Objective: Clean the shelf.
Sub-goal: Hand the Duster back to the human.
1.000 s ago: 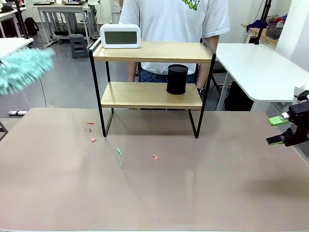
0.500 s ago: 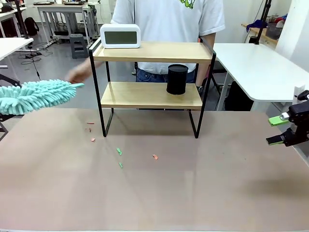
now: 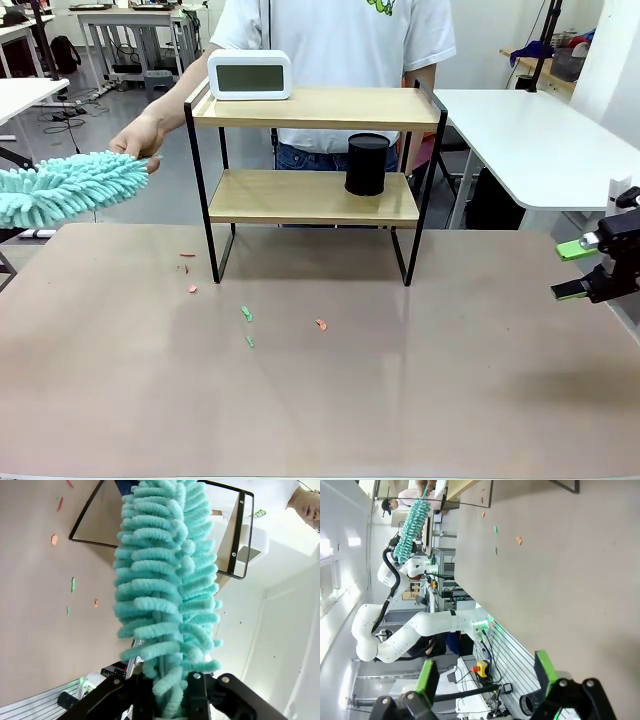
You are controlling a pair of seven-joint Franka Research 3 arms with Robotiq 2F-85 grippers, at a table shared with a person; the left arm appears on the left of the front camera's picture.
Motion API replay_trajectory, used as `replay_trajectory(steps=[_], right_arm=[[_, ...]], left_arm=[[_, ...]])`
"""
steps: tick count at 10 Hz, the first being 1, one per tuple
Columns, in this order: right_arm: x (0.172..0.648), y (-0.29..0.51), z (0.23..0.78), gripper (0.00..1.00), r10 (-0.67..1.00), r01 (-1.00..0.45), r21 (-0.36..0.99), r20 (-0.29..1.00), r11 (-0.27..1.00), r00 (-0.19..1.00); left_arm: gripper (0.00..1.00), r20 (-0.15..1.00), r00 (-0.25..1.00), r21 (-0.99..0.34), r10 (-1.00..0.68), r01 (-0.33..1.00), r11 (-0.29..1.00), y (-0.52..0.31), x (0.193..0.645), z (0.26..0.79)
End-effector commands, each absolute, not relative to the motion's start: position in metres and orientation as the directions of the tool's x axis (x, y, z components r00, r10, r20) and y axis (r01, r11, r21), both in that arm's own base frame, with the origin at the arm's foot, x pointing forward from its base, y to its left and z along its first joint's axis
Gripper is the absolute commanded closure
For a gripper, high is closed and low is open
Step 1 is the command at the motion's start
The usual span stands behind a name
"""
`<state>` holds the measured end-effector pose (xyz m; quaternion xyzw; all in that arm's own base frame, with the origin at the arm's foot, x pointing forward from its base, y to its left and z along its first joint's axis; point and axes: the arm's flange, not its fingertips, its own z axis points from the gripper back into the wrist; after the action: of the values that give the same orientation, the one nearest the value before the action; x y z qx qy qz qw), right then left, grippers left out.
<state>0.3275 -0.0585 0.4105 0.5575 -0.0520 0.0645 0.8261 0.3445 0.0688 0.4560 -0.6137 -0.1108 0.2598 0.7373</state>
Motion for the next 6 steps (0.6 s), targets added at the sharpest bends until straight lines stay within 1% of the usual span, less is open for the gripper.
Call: replay_trajectory(steps=[1,3,4,5,6], right_arm=[[0.3277,-0.0606,0.4135,0.0,0.048,-0.157,0.914,0.15,0.374,0.988],[0.3277,-0.0606,0.4135,0.0,0.048,-0.157,0.914,0.15,0.374,0.988],[0.3277,-0.0606,0.4135,0.0,0.048,-0.157,0.914,0.15,0.374,0.988],[0.3277,-0.0606,0.4135,0.0,0.048,-0.157,0.914,0.15,0.374,0.988],[0.3277,-0.0606,0.4135,0.0,0.048,-0.157,0.914,0.15,0.374,0.988]], left_arm=[[1.0,-0.152,0.837,-0.968,0.525,-0.234,0.093,0.0671,0.3433,0.4571],[1.0,-0.152,0.837,-0.968,0.525,-0.234,0.093,0.0671,0.3433,0.4571],[0.82,-0.155,0.84,-0.963,0.521,-0.247,0.111,0.0689,0.3446,0.456],[0.28,-0.153,0.846,-0.968,0.511,-0.231,0.094,0.0679,0.3429,0.4563],[0.27,-0.139,0.854,-0.978,0.501,-0.197,0.064,0.0654,0.3415,0.459]])
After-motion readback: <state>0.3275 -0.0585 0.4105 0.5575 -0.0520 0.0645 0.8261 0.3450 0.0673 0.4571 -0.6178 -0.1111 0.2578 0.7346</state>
